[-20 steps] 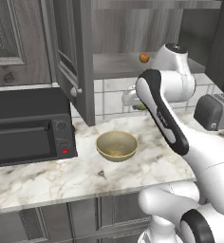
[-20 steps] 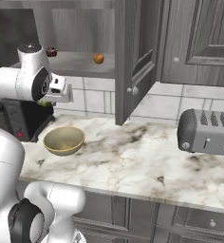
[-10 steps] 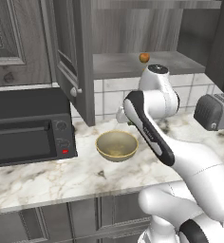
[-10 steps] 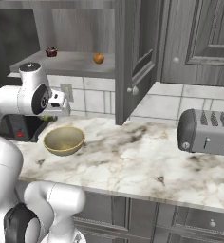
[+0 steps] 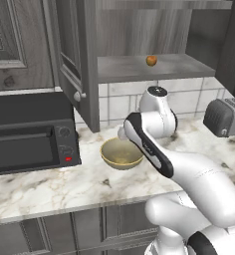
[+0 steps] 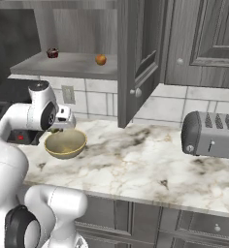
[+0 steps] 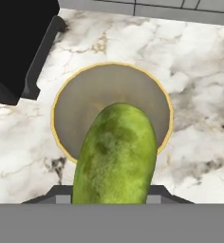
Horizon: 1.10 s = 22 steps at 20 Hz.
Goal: Open the cabinet. Pick the apple and mango from the cabinet and place them into the bowl. Then close the cabinet.
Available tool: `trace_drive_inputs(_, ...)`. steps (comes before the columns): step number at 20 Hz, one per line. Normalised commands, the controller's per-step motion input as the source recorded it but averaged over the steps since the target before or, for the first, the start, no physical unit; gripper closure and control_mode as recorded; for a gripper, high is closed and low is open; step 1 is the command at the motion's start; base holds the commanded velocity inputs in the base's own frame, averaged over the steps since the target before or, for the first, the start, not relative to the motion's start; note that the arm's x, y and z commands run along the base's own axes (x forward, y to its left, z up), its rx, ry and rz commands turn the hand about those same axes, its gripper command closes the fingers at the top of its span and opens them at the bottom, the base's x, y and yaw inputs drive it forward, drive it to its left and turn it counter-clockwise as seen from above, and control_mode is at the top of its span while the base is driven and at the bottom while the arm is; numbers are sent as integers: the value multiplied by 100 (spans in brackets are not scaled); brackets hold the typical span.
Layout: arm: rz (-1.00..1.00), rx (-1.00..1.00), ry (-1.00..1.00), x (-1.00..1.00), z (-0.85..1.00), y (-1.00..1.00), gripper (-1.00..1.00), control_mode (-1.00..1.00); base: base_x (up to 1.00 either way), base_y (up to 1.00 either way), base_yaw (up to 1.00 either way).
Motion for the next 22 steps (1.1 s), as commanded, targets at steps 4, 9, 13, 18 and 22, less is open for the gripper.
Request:
trace_drive_inputs(4, 0, 0, 0, 40, -43, 7, 100, -100, 0, 0, 0)
trace_drive_inputs(9, 0, -1, 0, 29, -40, 7, 100, -100, 0, 0, 0)
trace_drive_inputs(13, 0, -2, 0, 23, -38, 9, 100, -100, 0, 0, 0)
trace_drive_inputs(18, 0, -1, 0, 18, -32, 7, 100, -100, 0, 0, 0)
trace_drive_inputs(22, 0, 0, 2, 18, -24, 4, 100, -100, 0, 0, 0)
